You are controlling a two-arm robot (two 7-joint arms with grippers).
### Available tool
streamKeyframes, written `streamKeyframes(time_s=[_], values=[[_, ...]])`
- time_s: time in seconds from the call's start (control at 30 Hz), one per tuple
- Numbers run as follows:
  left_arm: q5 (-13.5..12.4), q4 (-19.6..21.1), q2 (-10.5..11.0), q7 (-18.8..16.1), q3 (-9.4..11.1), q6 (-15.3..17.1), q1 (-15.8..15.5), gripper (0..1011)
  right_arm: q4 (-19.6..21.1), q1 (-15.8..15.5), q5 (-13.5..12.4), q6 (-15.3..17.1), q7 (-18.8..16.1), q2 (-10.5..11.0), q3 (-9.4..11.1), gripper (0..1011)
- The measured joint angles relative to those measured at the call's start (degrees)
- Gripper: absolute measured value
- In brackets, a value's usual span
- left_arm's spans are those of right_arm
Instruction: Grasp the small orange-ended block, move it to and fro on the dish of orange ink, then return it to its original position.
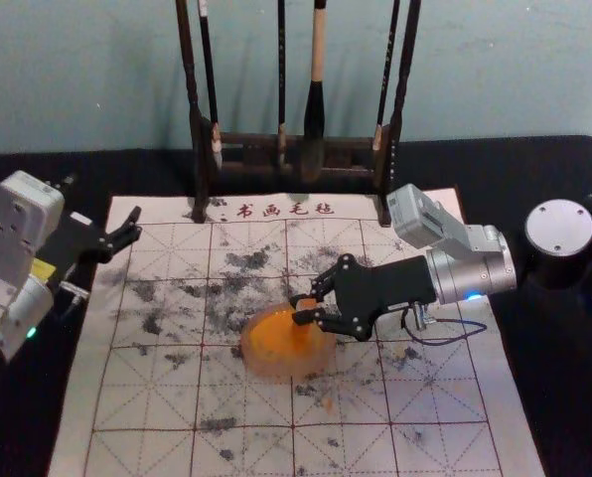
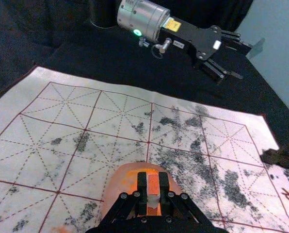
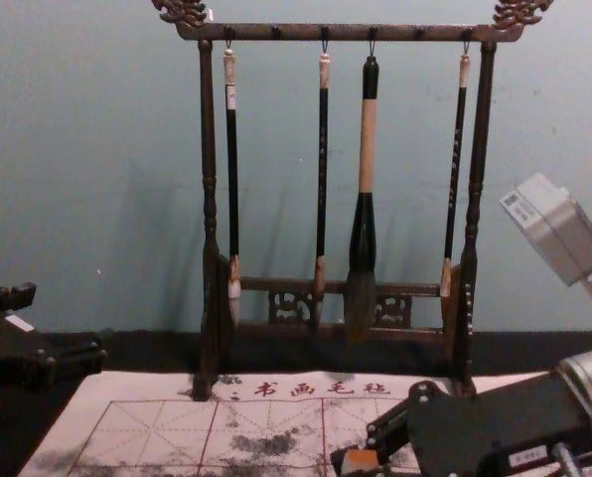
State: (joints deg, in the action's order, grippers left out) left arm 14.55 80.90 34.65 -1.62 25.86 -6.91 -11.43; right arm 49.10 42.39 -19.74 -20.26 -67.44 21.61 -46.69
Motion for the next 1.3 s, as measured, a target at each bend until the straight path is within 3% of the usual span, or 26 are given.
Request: streamKeyframes(time_s=[0.63, 1.3], values=[[0.0, 0.0, 0.0, 0.0, 0.0, 0.0, 0.0, 1001, 2.2, -0.7, -1.2, 0.3, -1.6, 0.6, -1.4, 134], [0.0, 0.0, 0.0, 0.0, 0.0, 0.0, 0.0, 1001, -2.2, 1.3, -1.4, -1.9, -2.3, -3.1, -2.5, 134]])
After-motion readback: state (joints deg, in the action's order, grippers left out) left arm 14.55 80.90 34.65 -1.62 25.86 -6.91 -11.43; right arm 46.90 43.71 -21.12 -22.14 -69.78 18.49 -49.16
